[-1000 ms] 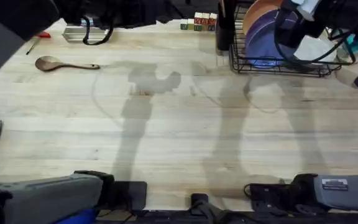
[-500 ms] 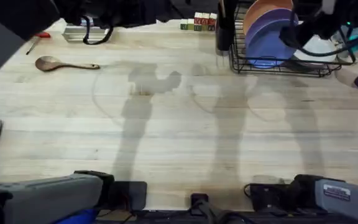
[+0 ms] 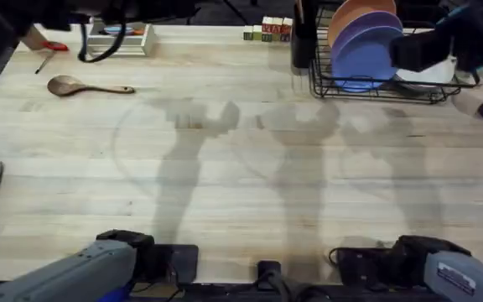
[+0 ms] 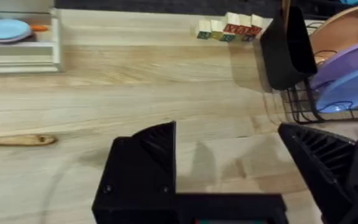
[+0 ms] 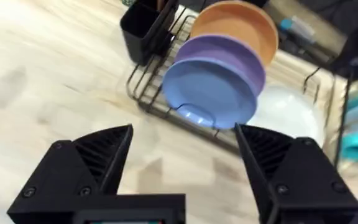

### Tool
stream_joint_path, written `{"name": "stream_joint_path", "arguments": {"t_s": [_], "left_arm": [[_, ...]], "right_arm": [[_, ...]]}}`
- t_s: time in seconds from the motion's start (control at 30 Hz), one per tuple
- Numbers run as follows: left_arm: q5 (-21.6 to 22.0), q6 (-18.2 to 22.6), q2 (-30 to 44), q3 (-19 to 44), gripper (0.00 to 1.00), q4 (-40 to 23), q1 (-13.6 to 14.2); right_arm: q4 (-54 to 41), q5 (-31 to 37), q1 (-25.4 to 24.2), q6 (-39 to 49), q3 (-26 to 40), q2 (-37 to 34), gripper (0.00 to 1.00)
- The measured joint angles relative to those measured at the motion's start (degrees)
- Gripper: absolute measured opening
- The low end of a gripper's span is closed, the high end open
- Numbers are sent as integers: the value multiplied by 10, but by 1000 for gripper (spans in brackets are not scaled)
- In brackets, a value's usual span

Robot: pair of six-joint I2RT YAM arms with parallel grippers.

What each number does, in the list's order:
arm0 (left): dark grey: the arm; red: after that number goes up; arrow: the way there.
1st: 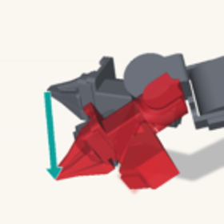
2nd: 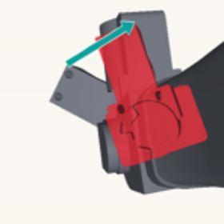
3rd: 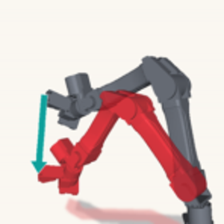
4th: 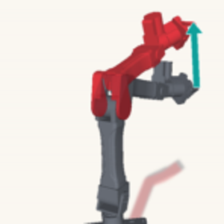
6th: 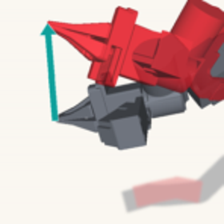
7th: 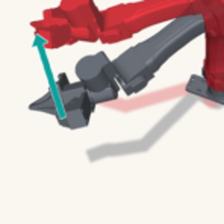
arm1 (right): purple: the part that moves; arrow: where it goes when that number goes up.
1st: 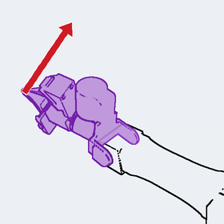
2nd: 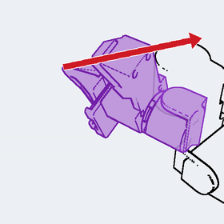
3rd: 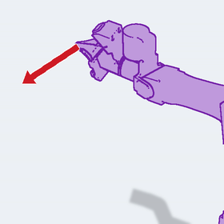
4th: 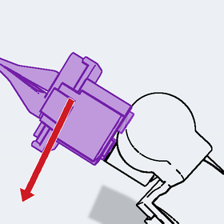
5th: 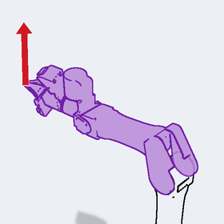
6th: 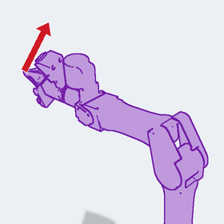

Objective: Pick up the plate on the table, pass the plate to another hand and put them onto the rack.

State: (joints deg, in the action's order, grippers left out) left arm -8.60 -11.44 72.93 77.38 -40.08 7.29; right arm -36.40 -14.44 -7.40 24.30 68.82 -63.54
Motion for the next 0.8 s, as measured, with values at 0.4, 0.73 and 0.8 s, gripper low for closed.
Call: {"name": "stream_joint_path", "arguments": {"t_s": [0.4,0.73,0.8], "left_arm": [[36,18,-65,0,994,-64,0],[39,20,-106,0,994,-78,0],[39,20,-107,0,994,-78,0]], "right_arm": [[-112,-2,0,-124,0,91,996],[-156,-2,0,-171,0,114,997],[-156,-2,0,-173,0,114,996]]}}
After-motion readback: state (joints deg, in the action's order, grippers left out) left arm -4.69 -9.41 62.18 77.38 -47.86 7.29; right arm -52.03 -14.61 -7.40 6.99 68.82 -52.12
